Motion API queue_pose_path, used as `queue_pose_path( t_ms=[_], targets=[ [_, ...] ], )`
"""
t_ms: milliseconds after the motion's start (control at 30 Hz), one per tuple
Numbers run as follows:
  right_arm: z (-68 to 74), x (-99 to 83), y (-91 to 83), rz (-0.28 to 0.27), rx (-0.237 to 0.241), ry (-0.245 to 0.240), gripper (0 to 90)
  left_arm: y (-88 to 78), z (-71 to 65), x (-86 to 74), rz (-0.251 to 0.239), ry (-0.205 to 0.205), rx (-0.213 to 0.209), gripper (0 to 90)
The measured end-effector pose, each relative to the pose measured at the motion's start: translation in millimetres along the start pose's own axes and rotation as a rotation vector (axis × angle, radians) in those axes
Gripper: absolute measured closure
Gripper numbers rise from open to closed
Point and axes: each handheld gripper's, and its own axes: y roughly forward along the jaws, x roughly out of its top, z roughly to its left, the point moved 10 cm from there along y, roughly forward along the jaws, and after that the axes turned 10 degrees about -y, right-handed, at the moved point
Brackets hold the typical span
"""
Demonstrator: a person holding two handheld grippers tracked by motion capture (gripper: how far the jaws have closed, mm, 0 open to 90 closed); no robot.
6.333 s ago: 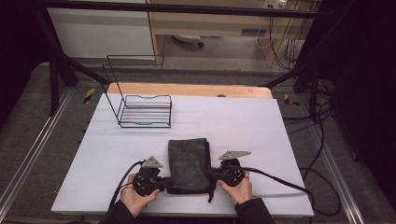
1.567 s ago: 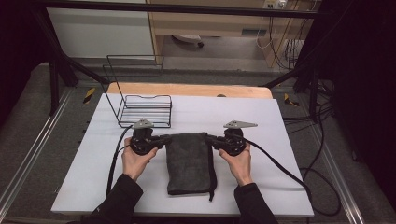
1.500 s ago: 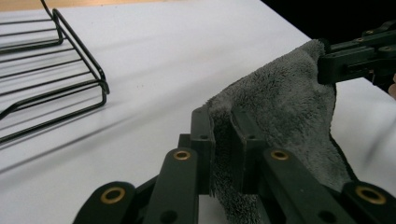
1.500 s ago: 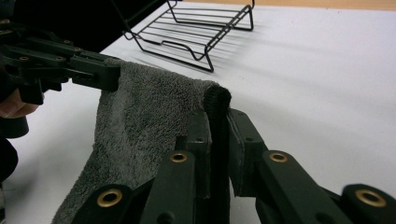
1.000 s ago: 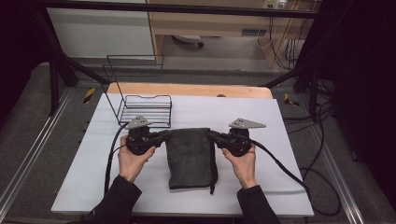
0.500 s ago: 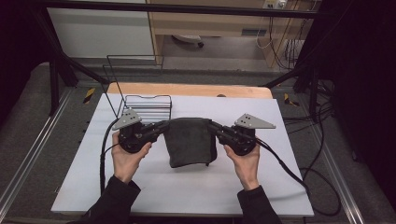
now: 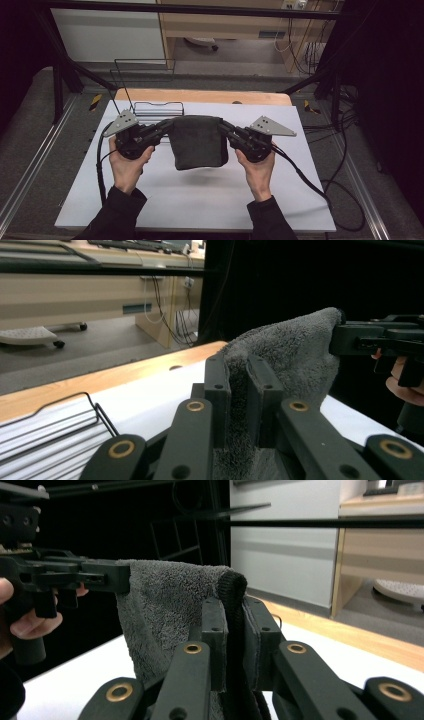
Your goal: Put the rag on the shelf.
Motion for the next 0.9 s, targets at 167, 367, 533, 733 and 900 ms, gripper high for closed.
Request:
queue_pose_path(
  t_ms=[167,367,533,733,900],
  targets=[
    [6.4,12.4,8.5,-0.038,-0.01,-0.012,81.9,-7.7,6.2,11.2,-0.034,-0.001,0.013,81.1],
    [14.2,25.1,20.3,-0.071,-0.007,-0.025,81.9,-18.6,13.7,26.4,-0.076,0.003,0.03,81.1],
    [18.5,34.2,29.4,-0.086,-0.005,-0.028,81.8,-27.6,20.9,37.7,-0.111,0.008,0.048,81.2],
    [27.4,54.1,50.1,-0.113,-0.002,-0.051,81.9,-40.1,32.7,55.7,-0.166,0.001,0.073,81.2],
    [34.8,67.9,64.4,-0.13,-0.003,-0.068,81.9,-51.3,42.0,71.0,-0.207,0.004,0.096,81.3]
  ],
)
